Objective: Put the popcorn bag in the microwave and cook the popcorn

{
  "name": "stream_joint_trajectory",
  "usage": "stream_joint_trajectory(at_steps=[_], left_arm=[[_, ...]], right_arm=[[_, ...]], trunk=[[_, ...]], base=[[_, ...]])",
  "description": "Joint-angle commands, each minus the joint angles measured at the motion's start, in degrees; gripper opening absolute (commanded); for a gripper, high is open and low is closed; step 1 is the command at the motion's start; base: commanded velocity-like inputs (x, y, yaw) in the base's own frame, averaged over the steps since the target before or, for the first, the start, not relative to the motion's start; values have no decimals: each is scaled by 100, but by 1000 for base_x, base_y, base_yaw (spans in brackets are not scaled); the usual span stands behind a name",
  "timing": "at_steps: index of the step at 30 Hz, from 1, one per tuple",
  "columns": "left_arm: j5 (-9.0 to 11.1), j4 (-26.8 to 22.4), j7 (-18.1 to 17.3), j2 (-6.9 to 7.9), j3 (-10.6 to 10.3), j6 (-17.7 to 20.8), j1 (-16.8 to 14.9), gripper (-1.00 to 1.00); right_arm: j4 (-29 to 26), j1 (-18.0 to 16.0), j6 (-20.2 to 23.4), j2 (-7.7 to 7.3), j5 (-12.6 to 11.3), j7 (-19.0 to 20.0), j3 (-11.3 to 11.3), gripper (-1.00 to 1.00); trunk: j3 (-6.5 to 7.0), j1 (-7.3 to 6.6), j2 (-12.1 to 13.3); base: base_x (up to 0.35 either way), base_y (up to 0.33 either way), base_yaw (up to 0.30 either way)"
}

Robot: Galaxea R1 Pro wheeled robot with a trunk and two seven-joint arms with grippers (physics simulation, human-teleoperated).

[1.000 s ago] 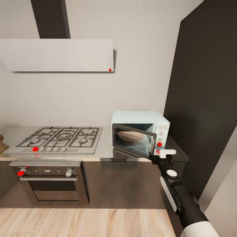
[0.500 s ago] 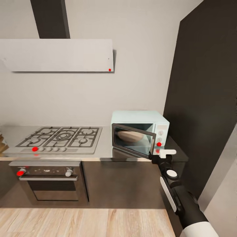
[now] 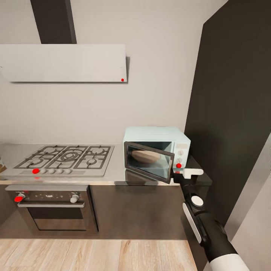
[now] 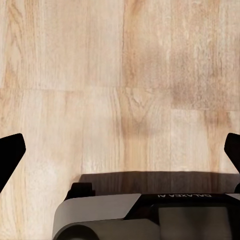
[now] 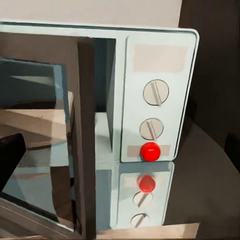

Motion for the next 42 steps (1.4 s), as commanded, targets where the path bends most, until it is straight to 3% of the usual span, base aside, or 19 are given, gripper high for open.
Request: stream_joint_trajectory(at_steps=[1,7,10,11,13,14,16,17,21,29,31,36,42], left_arm=[[8,5,6,-1,3,-20,-4,100],[8,5,6,-1,3,-20,-4,100],[8,5,6,-1,0,-20,-4,100],[8,5,6,-1,0,-20,-4,100],[8,5,6,-1,-1,-20,-4,100],[8,5,6,-1,-2,-20,-4,100],[8,5,6,-1,-5,-20,-4,100],[8,5,6,-1,-5,-20,-4,100],[8,5,6,-1,-6,-20,-4,100],[8,5,6,-1,-6,-20,-4,100],[8,5,6,-1,-6,-20,-4,100],[8,5,6,-1,-6,-20,-4,100],[8,5,6,-1,-6,-20,-4,100]], right_arm=[[-7,-4,-29,-12,-6,-43,12,100],[-3,-1,-78,-75,39,113,19,100],[-2,-3,1,-167,36,731,16,100],[-8,-8,188,-263,3,1404,-44,100],[-12,-23,371,-303,-9,1936,-235,100],[-15,-25,408,-306,-10,2022,-281,100],[-17,-33,535,-310,-19,2344,-576,100],[-10,-60,580,-309,-19,2469,-839,100],[-6,-79,590,-309,-19,2507,-1091,100],[-7,-85,600,-316,-19,2550,-1158,100],[0,-90,600,-319,-10,2682,-1149,100],[80,-116,600,-369,7,3510,-1164,100],[333,-208,600,-474,-14,3665,-1168,100]], trunk=[[-8,1,-6],[-8,1,-6],[-8,1,-6],[-8,1,-6],[-8,1,-6],[-8,1,-6],[-8,1,-6],[-8,1,-6],[-8,1,-6],[-8,1,-6],[-8,1,-6],[-8,1,-6],[-8,1,-6]], base=[[0,0,0],[0,0,0],[0,0,0],[0,0,0],[0,0,0],[0,0,0],[0,0,0],[0,0,0],[0,0,0],[0,0,0],[0,0,0],[0,0,0],[0,0,0]])
